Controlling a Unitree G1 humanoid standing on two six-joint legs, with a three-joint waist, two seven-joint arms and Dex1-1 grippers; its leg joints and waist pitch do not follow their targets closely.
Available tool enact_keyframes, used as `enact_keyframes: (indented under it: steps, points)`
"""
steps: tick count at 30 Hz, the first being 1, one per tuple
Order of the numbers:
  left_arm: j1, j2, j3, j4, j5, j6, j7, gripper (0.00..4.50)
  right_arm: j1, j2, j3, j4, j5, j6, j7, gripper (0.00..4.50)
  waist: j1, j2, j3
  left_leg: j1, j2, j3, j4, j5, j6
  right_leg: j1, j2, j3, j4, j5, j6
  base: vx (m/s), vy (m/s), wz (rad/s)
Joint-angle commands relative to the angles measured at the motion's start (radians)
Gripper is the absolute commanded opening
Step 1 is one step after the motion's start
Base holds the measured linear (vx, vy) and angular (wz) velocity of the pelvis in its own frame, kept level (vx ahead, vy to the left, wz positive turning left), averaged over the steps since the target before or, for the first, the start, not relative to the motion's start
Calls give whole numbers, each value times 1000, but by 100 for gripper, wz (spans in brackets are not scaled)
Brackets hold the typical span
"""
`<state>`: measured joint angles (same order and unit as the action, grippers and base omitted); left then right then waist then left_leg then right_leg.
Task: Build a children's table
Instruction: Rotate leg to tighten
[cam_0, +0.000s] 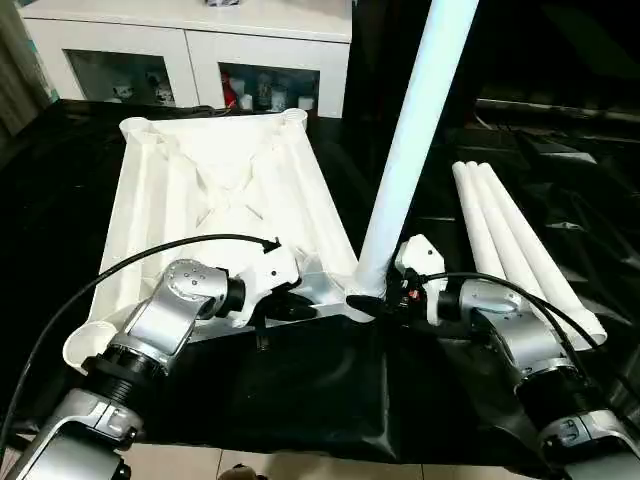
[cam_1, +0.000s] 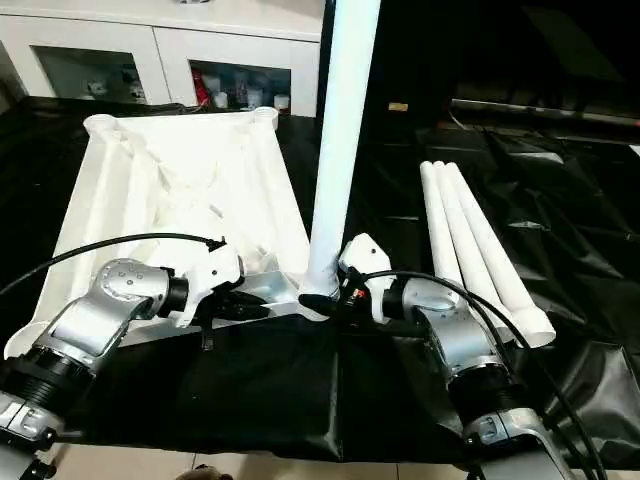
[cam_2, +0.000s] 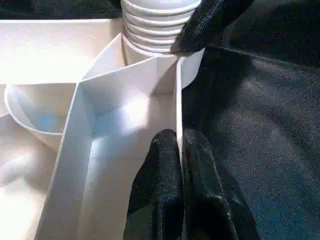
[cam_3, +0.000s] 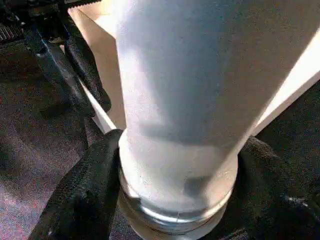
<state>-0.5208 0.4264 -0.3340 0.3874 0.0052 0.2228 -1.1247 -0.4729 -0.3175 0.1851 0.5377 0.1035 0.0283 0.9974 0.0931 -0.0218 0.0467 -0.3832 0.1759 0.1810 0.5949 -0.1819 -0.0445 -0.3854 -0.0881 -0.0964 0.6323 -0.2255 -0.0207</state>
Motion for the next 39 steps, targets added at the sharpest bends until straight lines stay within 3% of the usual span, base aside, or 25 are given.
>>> enact_keyframes:
  steps: [1, 3, 5, 8, 10, 11, 12, 14, 20, 21, 26, 29, 32, 36, 37, 39]
  points:
    - [1, 1, -14, -25, -3, 0, -16, 0, 2, 3, 1, 15, -1, -3, 1, 273, 3, 6, -66, 19, 65, -23, -63, -100, 77, 54, -80, 62, -59, 67, -271, 0, 0, 0]
    - [-19, -33, -2, 29, 31, 24, 84, 0, -8, 49, -38, 100, -28, -7, -164, 272, 1, 10, -64, 20, 66, -23, -65, -105, 70, 50, -80, 63, -60, 63, -274, 0, 0, 0]
    - [-29, -51, 7, 51, 39, 36, 126, 0, -14, 65, -51, 127, -35, -7, -221, 272, -3, 9, -60, 24, 66, -23, -70, -147, 42, 49, -81, 63, -68, -1, -269, 0, 0, 0]
    - [-70, -126, 36, 126, 63, 83, 282, 0, -40, 129, -97, 210, -35, 16, -398, 272, -9, 11, -52, 29, 65, -26, -80, -241, -11, 47, -82, 65, -84, -156, -237, 0, 0, 0]
    - [-104, -197, 68, 186, 61, 130, 401, 0, -72, 180, -138, 282, -26, 40, -552, 272, -11, 12, -46, 38, 63, -29, -83, -324, -44, 41, -87, 65, -101, -307, -197, 0, 0, 0]
    - [-139, -271, 94, 248, 53, 158, 508, 0, -112, 228, -179, 359, -12, 60, -708, 272, -10, 13, -46, 39, 62, -32, -84, -337, -46, 42, -88, 64, -106, -336, -185, 0, 0, 0]
    - [-151, -299, 98, 272, 53, 158, 546, 0, -127, 244, -184, 386, -15, 62, -761, 272, -11, 14, -45, 44, 62, -32, -83, -354, -57, 33, -89, 66, -112, -373, -175, 0, 0, 0]
    - [-170, -343, 92, 311, 67, 150, 602, 0, -155, 269, -184, 439, -32, 55, -845, 272, -11, 12, -49, 43, 60, -34, -84, -345, -60, 35, -88, 66, -113, -364, -165, 0, 0, 0]
    - [-178, -390, 56, 333, 101, 130, 622, 0, -205, 320, -210, 508, -17, 31, -870, 272, -4, 11, -55, 30, 59, -29, -84, -273, -10, 44, -87, 66, -104, -239, -163, 0, 0, 0]
    - [-177, -388, 53, 333, 106, 121, 620, 0, -213, 328, -224, 516, -3, 24, -844, 328, -5, 10, -54, 29, 59, -29, -84, -278, -4, 43, -87, 66, -105, -244, -162, 0, 0, 0]
    - [-173, -364, 48, 340, 112, 94, 607, 0, -239, 328, -241, 548, 6, -19, -833, 355, -5, 11, -52, 32, 63, -31, -88, -303, -8, 40, -88, 64, -109, -282, -160, 0, 0, 0]
    - [-157, -331, 40, 311, 111, 61, 563, 0, -241, 308, -225, 528, -2, -43, -784, 386, -7, 8, -51, 29, 62, -31, -90, -319, -9, 39, -88, 65, -111, -308, -154, 0, 0, 0]
    - [-134, -292, 35, 273, 109, 32, 506, 0, -224, 279, -202, 472, -4, -48, -656, 397, -6, 2, -55, 19, 63, -30, -88, -265, 12, 45, -90, 66, -105, -259, -156, 0, 0, 0]
    - [-105, -231, 32, 237, 103, -16, 423, 0, -172, 210, -147, 350, -10, -45, -457, 397, 2, 3, -62, 16, 65, -24, -77, -153, 64, 49, -85, 65, -87, -94, -182, 0, 0, 0]
    - [-86, -189, 26, 209, 85, -69, 349, 0, -132, 149, -111, 272, -11, -41, -351, 397, 1, 1, -61, 13, 62, -25, -76, -130, 81, 51, -82, 62, -84, -54, -194, 0, 0, 0]
    - [-66, -157, 23, 174, 59, -81, 277, 0, -108, 100, -89, 225, -12, -40, -280, 397, 2, 2, -62, 15, 64, -23, -73, -113, 93, 49, -81, 63, -77, -11, -207, 0, 0, 0]
